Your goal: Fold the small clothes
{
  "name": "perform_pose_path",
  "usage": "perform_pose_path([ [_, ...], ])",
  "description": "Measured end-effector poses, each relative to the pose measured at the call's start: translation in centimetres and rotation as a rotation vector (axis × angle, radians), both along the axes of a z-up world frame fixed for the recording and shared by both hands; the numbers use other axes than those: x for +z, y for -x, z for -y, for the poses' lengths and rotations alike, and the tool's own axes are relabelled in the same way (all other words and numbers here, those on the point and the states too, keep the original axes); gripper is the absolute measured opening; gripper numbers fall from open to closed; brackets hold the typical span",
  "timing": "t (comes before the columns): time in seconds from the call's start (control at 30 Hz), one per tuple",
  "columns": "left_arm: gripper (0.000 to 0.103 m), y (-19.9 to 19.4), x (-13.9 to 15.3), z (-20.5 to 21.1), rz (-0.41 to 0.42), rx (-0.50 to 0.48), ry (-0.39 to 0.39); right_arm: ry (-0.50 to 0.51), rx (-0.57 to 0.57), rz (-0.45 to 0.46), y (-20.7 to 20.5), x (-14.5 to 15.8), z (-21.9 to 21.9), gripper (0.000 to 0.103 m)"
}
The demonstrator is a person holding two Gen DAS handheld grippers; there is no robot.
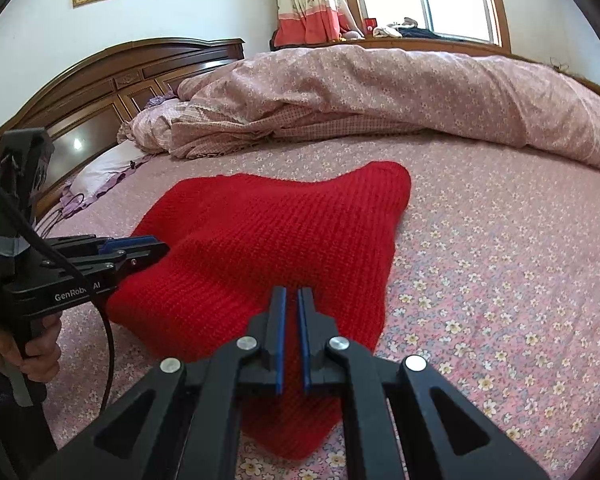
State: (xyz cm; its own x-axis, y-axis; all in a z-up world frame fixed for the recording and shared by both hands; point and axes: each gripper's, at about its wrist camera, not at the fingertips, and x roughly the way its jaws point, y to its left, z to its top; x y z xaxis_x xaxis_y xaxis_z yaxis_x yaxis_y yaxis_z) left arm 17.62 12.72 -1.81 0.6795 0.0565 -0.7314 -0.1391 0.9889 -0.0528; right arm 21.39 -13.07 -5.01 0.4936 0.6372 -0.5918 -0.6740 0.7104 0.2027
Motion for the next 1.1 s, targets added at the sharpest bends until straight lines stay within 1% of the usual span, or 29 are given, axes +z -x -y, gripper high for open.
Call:
perform_pose_path([
  [0.2, 0.014, 0.0, 0.1, -0.1, -0.002, -0.002, 0.007, -0.003, 0.004, 0.007, 0.1, 0.2, 0.0, 0.004],
  [0.4, 0.014, 0.0, 0.1, 0.1, -0.001, -0.003, -0.003, 0.024, 0.011, 0.050, 0.5, 0.3, -0.2, 0.004],
  [0.53, 0.014, 0.1, 0.2, 0.2, 0.005, -0.006, -0.012, 0.008, 0.008, 0.075, 0.7, 0.4, -0.1, 0.007],
  [0.67, 0.014, 0.5, 0.9, 0.0, 0.018, -0.009, 0.010, -0.012, -0.002, 0.093, 1.0, 0.9, 0.3, 0.011],
  [0.7, 0.014, 0.7, 1.3, -0.2, 0.033, -0.015, 0.022, -0.016, -0.007, 0.093, 1.0, 1.2, 0.4, 0.016],
  [0.73, 0.015, 1.0, 2.0, -0.6, 0.064, -0.026, 0.044, -0.030, -0.020, 0.086, 0.8, 1.8, 0.8, 0.037],
  [0.77, 0.016, 1.2, 2.4, -1.0, 0.087, -0.034, 0.063, -0.046, -0.037, 0.078, 0.7, 2.1, 1.2, 0.053],
  [0.8, 0.022, 1.5, 2.9, -1.4, 0.114, -0.040, 0.090, -0.074, -0.052, 0.068, 0.5, 2.5, 1.6, 0.078],
  [0.83, 0.030, 1.7, 3.2, -2.0, 0.138, -0.040, 0.119, -0.120, -0.067, 0.054, 0.1, 2.8, 2.4, 0.083],
  [0.87, 0.033, 1.7, 3.3, -2.4, 0.142, -0.039, 0.133, -0.166, -0.080, 0.036, -0.3, 3.0, 3.1, 0.083],
  [0.9, 0.039, 1.5, 3.2, -2.8, 0.135, -0.035, 0.146, -0.199, -0.095, 0.003, -0.9, 3.0, 3.9, 0.083],
  [0.93, 0.045, 1.3, 3.0, -3.3, 0.121, -0.029, 0.159, -0.208, -0.107, -0.029, -1.4, 2.8, 4.2, 0.083],
  [1.0, 0.049, 1.1, 2.8, -4.3, 0.105, -0.008, 0.177, -0.217, -0.125, -0.114, -2.7, 2.0, 4.8, 0.083],
  [1.07, 0.058, 1.0, 2.4, -5.3, 0.099, 0.011, 0.206, -0.252, -0.127, -0.200, -3.7, 0.8, 5.3, 0.083],
  [1.1, 0.064, 1.0, 2.1, -5.7, 0.089, 0.011, 0.227, -0.268, -0.128, -0.240, -4.1, 0.2, 5.5, 0.083],
])
